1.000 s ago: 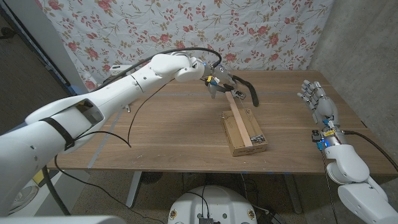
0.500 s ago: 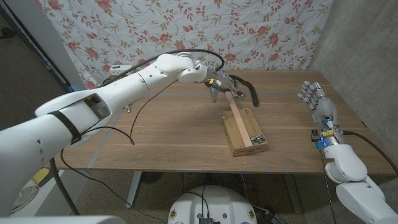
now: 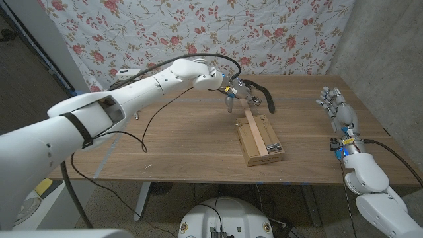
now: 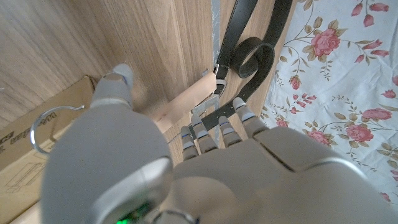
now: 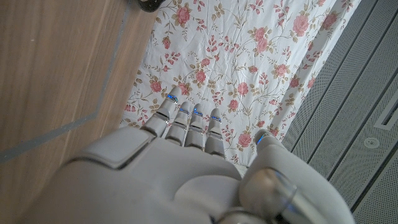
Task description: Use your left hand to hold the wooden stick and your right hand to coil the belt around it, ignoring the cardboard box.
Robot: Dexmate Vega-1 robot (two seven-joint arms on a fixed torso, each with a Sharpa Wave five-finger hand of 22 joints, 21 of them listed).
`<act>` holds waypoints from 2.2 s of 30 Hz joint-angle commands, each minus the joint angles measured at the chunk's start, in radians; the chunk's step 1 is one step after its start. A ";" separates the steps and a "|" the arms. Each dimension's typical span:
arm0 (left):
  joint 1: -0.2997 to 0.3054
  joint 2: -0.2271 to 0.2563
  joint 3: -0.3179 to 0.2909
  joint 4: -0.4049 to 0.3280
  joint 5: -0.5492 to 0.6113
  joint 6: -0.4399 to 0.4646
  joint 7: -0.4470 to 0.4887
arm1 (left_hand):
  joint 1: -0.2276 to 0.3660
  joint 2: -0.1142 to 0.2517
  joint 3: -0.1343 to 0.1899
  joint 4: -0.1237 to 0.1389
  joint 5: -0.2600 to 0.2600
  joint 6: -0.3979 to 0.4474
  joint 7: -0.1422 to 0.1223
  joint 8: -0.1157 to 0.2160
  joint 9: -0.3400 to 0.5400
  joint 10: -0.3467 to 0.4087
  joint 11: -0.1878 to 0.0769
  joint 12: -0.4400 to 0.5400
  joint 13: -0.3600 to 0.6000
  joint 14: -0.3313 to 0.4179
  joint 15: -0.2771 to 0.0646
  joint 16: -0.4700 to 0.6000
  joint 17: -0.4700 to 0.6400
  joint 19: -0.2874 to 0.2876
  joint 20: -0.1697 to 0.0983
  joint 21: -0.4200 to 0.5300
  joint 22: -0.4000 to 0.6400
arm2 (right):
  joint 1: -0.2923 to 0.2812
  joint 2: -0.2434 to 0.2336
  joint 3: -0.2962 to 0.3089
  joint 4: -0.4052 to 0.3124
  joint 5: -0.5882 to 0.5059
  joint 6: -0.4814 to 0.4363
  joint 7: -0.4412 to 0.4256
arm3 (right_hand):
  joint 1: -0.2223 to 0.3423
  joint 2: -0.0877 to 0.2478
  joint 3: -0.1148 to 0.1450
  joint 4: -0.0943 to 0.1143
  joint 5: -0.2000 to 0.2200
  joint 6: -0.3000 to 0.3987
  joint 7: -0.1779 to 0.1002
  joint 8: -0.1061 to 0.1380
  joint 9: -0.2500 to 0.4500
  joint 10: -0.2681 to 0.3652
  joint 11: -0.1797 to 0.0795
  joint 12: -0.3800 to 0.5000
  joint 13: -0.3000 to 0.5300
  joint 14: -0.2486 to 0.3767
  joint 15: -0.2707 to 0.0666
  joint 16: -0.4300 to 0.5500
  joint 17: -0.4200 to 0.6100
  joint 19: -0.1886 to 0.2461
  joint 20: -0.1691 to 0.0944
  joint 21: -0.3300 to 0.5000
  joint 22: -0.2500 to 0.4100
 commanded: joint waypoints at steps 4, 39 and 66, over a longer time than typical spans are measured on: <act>-0.049 -0.067 0.075 0.129 -0.016 -0.027 0.081 | 0.016 0.021 0.003 0.006 0.014 0.018 0.002 0.010 0.002 0.005 -0.008 0.001 0.002 0.005 -0.012 -0.001 0.004 0.010 0.003 0.004 0.005 | -0.015 0.005 0.005 0.001 -0.007 0.015 -0.012 | -0.004 0.001 0.002 -0.006 -0.003 0.003 -0.003 -0.003 0.003 0.010 -0.001 0.000 0.003 0.012 0.003 0.000 0.003 0.011 -0.002 -0.004 0.006; -0.066 -0.105 0.200 0.271 0.035 0.003 0.425 | 0.237 0.215 -0.039 -0.004 -0.198 0.415 0.011 0.196 0.019 0.423 -0.005 0.141 0.100 0.388 -0.180 0.065 0.034 0.186 -0.061 0.046 0.012 | -0.020 0.000 0.019 0.010 -0.004 0.018 -0.004 | -0.008 -0.001 0.001 -0.009 -0.005 -0.001 -0.009 -0.005 0.003 0.014 -0.004 -0.001 0.004 0.033 0.006 0.004 0.004 0.026 0.003 -0.010 0.006; 0.032 -0.003 0.120 0.138 -0.018 0.089 0.518 | 0.347 0.323 0.177 0.219 -0.255 0.616 0.157 0.409 0.095 0.631 0.007 0.561 0.524 1.101 -0.191 0.408 0.521 0.566 -0.153 0.586 0.251 | -0.038 -0.012 0.031 -0.020 -0.007 0.003 0.002 | -0.010 0.000 0.001 -0.011 -0.005 0.003 -0.009 -0.004 0.004 0.026 0.004 0.001 0.004 0.041 0.007 0.004 0.004 0.032 0.005 -0.017 0.006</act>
